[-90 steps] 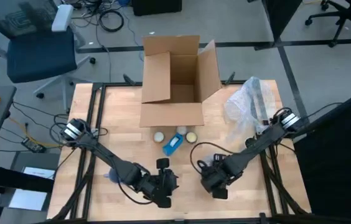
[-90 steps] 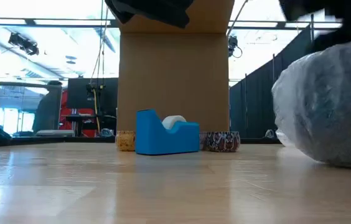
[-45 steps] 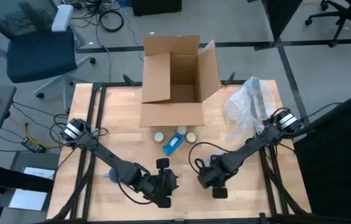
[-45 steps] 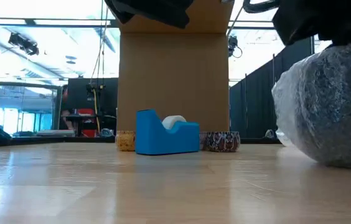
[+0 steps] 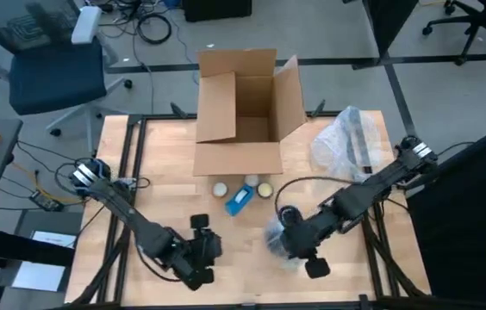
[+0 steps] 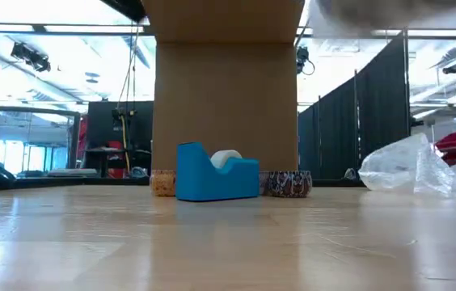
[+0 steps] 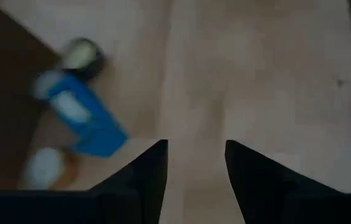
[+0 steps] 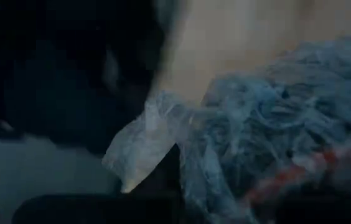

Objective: Wrap mug
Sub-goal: Put the wrapped black mug into the box

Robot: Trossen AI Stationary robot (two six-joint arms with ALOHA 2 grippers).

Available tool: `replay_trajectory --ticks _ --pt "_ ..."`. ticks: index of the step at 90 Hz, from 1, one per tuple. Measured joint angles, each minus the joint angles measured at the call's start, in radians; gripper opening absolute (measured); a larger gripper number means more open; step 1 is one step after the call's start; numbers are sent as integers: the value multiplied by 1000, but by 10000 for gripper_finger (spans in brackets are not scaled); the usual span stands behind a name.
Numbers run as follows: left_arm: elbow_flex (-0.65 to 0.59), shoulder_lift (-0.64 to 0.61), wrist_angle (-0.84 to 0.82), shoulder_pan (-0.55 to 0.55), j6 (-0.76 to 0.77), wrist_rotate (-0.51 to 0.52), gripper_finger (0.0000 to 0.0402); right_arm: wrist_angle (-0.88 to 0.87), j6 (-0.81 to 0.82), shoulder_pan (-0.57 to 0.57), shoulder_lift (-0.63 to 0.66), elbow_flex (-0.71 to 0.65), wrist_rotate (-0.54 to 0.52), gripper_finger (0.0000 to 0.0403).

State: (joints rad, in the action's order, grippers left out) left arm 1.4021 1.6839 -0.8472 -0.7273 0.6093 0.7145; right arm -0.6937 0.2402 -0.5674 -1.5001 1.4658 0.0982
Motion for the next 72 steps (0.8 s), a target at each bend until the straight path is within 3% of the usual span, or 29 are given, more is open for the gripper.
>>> replay_trajectory --ticks 23,35,46,58,72 --pt "0 -11 -167 -16 24 269 147 315 -463 33 81 4 497 9" --pt "0 -2 -226 8 22 346 147 374 -668 80 81 3 610 9" --pt "0 1 -299 34 22 402 147 531 -687 153 77 1 502 9" --pt "0 6 -389 68 23 463 147 746 -620 269 81 4 251 8" --pt "0 7 -473 121 24 520 147 819 -658 463 78 4 -26 9"
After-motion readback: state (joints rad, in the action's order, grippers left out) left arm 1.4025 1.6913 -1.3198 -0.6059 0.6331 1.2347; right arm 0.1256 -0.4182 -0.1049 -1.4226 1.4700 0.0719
